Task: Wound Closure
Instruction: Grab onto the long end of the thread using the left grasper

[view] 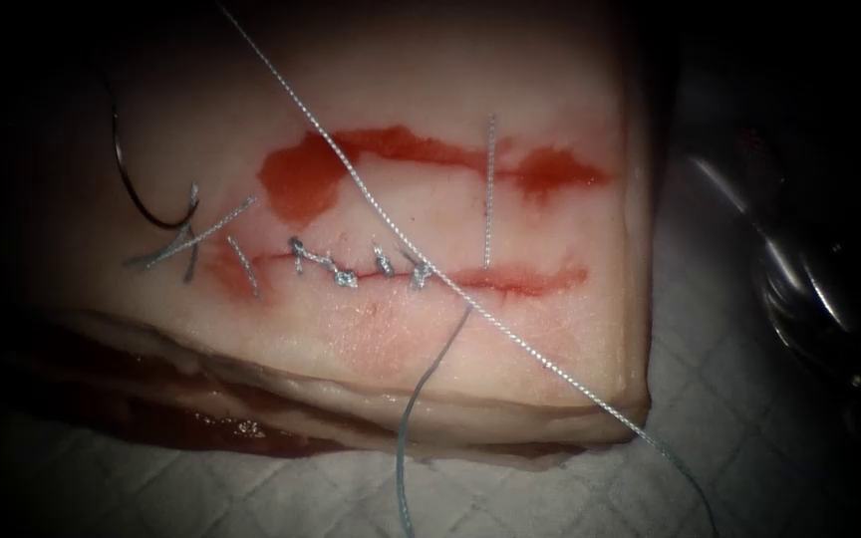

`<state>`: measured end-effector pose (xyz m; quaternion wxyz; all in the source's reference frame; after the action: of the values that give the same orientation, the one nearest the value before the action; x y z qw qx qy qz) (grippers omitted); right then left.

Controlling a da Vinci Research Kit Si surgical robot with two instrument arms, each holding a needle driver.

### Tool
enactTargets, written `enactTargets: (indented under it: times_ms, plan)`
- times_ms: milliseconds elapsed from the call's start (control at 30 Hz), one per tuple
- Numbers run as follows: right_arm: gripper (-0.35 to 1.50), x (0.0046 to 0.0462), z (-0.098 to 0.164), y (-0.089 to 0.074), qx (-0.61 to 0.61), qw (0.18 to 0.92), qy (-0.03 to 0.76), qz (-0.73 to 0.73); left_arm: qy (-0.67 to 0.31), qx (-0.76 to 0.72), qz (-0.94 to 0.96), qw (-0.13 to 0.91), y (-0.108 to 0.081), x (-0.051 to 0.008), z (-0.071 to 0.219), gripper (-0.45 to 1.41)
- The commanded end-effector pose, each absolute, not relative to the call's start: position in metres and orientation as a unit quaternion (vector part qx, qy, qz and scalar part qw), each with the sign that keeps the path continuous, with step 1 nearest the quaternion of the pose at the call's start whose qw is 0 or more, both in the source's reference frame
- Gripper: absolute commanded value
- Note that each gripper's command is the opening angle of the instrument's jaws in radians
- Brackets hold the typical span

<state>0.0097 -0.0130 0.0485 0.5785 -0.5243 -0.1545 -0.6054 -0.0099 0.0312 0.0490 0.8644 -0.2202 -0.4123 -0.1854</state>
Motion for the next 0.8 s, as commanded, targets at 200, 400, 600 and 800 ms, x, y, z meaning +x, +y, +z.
enactTargets:
  times_ms: [200,400,600,800]
  plan:
    - [1.28,0.011,0.049,-0.013,-0.528,0.575,-0.151,-0.607,-0.5,-0.074,-0.125,0.854,0.027,-0.0184,0.044,1.29]
    - [1.28,0.0113,0.049,-0.013,-0.529,0.572,-0.147,-0.61,-0.493,0.082,0.022,0.866,0.019,-0.0248,0.042,1.13]
    - [1.3,0.0116,0.049,-0.014,-0.529,0.571,-0.147,-0.61,-0.452,0.166,0.019,0.876,0.018,-0.0288,0.047,1.04]
    - [1.3,0.0115,0.049,-0.014,-0.529,0.574,-0.141,-0.609,-0.498,0.225,0.06,0.835,0.016,-0.0361,0.054,0.67]
